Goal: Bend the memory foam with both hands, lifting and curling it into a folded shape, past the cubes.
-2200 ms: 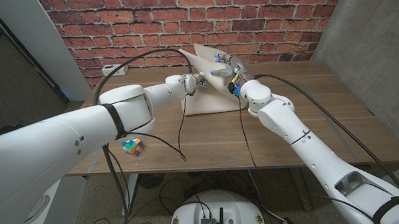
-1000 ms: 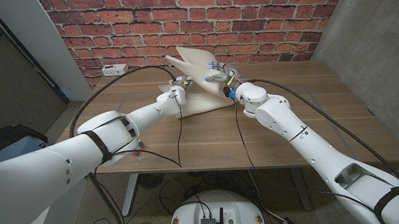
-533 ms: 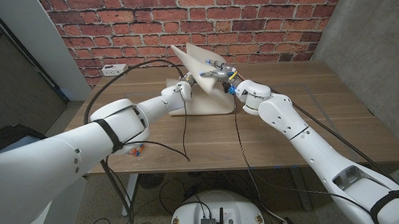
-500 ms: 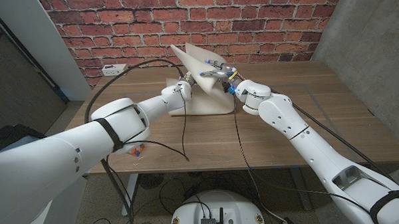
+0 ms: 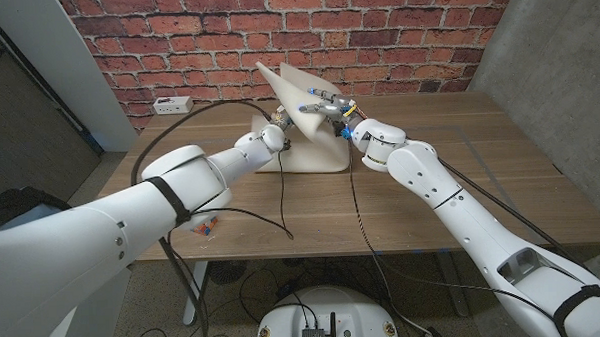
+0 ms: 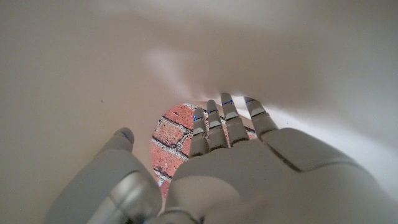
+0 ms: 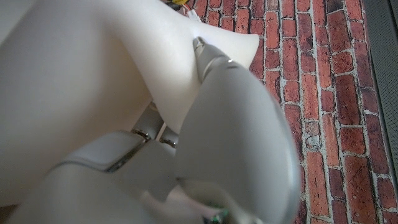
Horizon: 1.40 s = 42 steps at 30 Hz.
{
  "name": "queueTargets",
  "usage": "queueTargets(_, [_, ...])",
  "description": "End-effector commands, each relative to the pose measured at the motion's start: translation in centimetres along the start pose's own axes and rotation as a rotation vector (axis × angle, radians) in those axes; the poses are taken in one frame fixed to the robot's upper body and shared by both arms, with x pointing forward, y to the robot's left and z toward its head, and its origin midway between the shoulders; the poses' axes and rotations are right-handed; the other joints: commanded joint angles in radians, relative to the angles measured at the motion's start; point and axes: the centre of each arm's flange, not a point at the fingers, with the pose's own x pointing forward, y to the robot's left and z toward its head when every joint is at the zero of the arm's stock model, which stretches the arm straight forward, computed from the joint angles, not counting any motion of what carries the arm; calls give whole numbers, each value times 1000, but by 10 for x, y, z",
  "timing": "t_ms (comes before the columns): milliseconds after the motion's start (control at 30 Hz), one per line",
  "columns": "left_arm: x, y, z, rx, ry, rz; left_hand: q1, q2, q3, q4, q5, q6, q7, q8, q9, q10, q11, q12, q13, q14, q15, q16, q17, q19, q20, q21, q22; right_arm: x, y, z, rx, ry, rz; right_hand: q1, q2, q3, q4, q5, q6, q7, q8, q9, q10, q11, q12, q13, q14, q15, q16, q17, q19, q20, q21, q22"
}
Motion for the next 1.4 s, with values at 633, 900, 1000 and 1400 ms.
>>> queueTargets(633, [-29,-20,-57,-1043,-83,-8,-125,-36,-134,21,37,16,56,16,-7,-2,11,-3,-7,-99,21,1,3,-107,8,-56,6,10,10,-14,-148,27,-116,12,7,-3,-2,0,10,6,-1,6,16,0,-3,4,12,-93,-2,4,-7,-128,17,2])
queueTargets(900, [-39,-7,-51,-1117,-245,46,-175,1,-176,41,65,55,46,23,-12,47,0,12,-19,-42,-14,24,0,-27,-1,-25,10,13,17,-18,-182,37,-111,13,7,-3,-2,-1,11,6,-2,6,17,1,-4,4,12,-92,-2,5,-9,-128,20,2])
queueTargets(1000, [-40,-5,-50,-1104,-260,53,-182,16,-181,46,76,63,44,23,-12,68,-9,18,-23,-26,-30,27,-1,-2,-1,-18,9,14,22,-24,-194,54,-96,13,7,-3,-2,-1,12,6,-2,6,18,0,-5,4,13,-92,-3,5,-10,-128,22,2])
queueTargets(1400, [-48,-1,-45,-1088,-334,118,-180,15,-191,40,86,59,44,17,-13,84,-12,20,-28,-10,-34,27,-4,17,2,-16,7,18,27,-48,-275,89,-114,14,7,-3,-2,-1,12,6,-3,6,20,1,-6,4,13,-92,-3,5,-12,-128,27,1])
